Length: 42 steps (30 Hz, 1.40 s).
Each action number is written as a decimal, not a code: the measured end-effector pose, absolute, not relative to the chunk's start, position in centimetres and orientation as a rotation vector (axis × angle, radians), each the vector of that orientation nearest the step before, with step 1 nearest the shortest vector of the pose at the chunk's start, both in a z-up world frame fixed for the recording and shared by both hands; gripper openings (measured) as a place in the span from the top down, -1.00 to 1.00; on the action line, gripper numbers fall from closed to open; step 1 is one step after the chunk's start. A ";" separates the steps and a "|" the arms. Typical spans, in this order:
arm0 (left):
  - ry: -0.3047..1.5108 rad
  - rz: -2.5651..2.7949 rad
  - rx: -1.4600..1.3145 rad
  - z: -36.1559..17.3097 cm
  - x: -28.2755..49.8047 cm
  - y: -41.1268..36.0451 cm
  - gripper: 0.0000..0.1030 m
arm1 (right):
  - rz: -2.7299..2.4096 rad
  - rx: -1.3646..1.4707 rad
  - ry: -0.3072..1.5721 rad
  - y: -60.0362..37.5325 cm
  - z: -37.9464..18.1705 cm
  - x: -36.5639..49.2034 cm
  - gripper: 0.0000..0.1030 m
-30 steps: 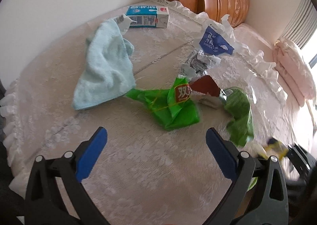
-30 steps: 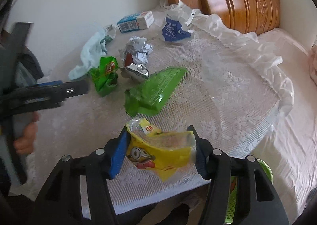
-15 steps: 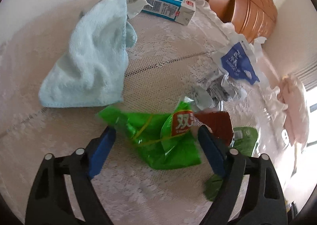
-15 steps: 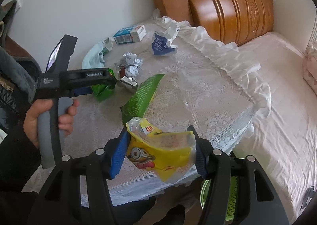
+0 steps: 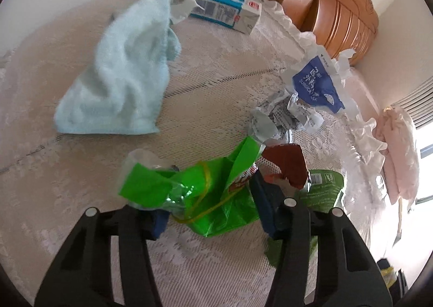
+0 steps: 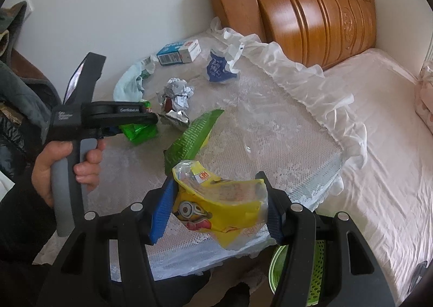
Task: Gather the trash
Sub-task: 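Grasp the yellow minion wrapper with the right tool while the left tool grasps the green wrapper, then drop the yellow wrapper into the green basket with the right tool while the left tool carries the green wrapper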
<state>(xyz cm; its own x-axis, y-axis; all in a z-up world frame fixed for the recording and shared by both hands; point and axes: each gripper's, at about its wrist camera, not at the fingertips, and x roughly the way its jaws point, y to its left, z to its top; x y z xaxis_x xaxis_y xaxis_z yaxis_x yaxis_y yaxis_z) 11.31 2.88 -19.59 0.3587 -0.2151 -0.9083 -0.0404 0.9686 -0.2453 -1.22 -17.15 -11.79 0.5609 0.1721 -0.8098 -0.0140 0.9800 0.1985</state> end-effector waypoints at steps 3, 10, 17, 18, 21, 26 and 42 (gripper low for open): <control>1.180 -0.104 -0.235 -18.2 10.0 3.8 -0.01 | 0.135 0.173 0.950 -17.0 -11.3 -0.9 -0.15; 1.094 -0.121 -0.130 -12.1 5.0 4.1 -0.01 | 0.138 0.175 0.852 -17.9 -8.6 -1.3 -0.15; 1.057 -0.320 -0.082 -8.1 0.8 -1.2 -0.01 | 0.000 0.190 0.829 -23.2 -7.7 -5.6 -0.15; 1.056 -0.353 -0.068 -8.0 0.5 -2.2 -0.01 | -0.029 0.193 0.834 -24.1 -7.9 -6.4 -0.15; 1.044 -0.446 -0.002 -7.7 -0.8 -5.8 -0.01 | -0.129 0.212 0.869 -27.3 -9.3 -9.0 -0.15; 1.056 -0.568 0.079 -8.0 -2.5 -11.1 -0.01 | -0.266 0.273 0.957 -31.8 -14.1 -12.2 -0.15; 1.060 -0.656 0.262 -8.9 -6.3 -17.9 -0.01 | -0.443 0.395 1.286 -37.9 -30.2 -13.9 -0.91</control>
<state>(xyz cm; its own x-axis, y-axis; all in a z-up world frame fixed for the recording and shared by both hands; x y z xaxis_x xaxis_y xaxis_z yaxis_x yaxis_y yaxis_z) -6.31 -17.89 -8.89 0.3224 -0.3708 -0.8710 0.6134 0.7826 -0.1061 -13.89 -37.95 -30.16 0.2191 -0.0951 -0.9711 0.5232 0.8515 0.0347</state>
